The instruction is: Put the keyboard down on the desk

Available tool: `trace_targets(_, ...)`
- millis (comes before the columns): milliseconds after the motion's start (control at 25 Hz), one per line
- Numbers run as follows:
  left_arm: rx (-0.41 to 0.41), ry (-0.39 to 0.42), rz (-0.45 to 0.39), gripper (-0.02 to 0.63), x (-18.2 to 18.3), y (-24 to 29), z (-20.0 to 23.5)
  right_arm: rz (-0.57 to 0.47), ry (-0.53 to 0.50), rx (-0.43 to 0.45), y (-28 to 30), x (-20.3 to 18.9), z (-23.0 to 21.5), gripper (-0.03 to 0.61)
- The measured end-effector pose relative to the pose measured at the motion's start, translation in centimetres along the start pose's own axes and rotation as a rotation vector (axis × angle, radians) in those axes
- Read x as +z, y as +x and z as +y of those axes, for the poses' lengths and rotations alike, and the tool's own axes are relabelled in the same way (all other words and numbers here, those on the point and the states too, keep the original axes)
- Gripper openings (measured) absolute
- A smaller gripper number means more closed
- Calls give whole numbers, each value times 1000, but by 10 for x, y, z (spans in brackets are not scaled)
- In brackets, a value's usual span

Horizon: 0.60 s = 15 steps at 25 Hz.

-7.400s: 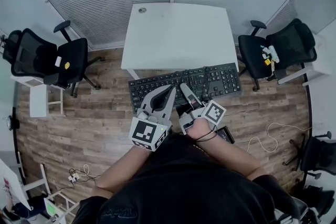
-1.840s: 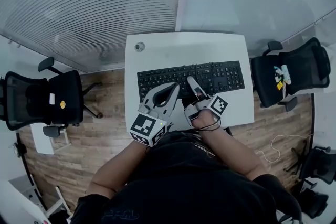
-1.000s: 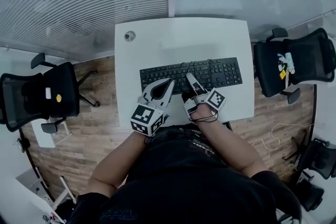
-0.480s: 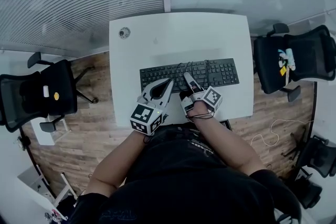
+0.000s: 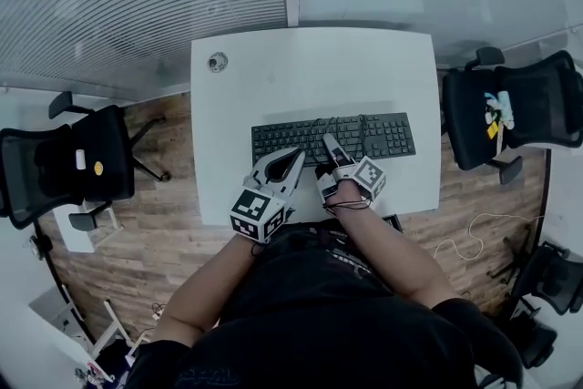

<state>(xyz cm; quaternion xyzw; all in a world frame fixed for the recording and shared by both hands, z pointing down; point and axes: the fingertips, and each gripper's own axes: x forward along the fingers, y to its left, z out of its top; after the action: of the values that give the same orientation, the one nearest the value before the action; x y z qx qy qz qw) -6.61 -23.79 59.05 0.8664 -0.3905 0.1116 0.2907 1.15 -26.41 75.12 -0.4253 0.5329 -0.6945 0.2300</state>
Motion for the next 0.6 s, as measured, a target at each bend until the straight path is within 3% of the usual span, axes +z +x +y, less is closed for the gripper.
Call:
trace_targets(280,-61,-1,23,17,-7,4,-12,-8,28,-58,-1,2,-21,97)
trace_targets(600,-53,-7,19,17,-10,4,-12,0,-2,-67,1,5,-28,97)
